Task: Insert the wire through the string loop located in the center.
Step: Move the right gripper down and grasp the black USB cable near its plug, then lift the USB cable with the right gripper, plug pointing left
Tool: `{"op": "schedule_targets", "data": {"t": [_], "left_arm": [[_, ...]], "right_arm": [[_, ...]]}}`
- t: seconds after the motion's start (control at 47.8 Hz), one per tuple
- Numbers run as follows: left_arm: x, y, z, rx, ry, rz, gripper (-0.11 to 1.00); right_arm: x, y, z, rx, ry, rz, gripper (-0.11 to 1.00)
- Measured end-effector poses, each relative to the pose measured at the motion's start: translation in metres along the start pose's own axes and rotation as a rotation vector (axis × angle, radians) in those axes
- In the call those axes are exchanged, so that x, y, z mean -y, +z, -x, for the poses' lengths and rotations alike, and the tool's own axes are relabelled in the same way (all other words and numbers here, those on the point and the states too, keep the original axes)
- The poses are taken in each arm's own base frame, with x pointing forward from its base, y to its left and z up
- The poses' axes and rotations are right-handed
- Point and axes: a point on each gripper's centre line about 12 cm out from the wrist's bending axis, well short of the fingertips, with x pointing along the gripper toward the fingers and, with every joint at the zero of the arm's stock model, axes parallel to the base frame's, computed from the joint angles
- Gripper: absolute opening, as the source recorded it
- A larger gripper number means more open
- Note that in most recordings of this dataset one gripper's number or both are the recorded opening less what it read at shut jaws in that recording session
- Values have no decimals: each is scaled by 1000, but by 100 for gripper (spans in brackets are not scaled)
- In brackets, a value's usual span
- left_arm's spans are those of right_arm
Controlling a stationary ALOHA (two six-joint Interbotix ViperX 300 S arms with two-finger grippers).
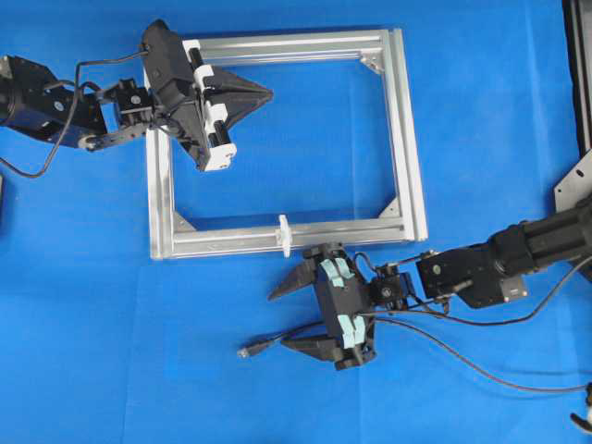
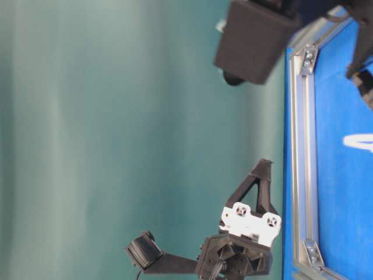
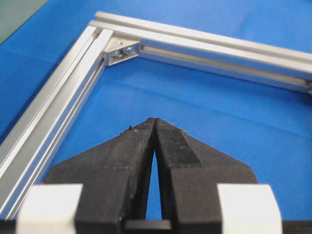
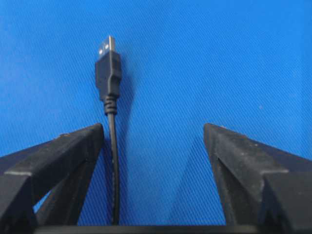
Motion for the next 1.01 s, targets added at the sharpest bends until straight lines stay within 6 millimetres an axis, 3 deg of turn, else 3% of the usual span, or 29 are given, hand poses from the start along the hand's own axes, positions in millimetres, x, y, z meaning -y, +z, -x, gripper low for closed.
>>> {"op": "schedule_targets", "data": {"t": [0.356,0.419,0.586,0.712,1.005], "left_arm": [[-1,0,1,-1,3,1,0],[-2,-1,1,-3,5,1,0],[-1,-1,1,-3,3,1,0],[-2,-1,1,-4,5,1,0],[-2,-1,1,-4,6,1,0]], "right_arm": [[0,0,-1,0,0,-9,73],[1,-1,0,-3,-3,-10,65],[-2,-3,0,-7,5,2,21],[-2,-5,1,-13,8,11,1],[-4,-5,1,-14,12,15,-2]]}}
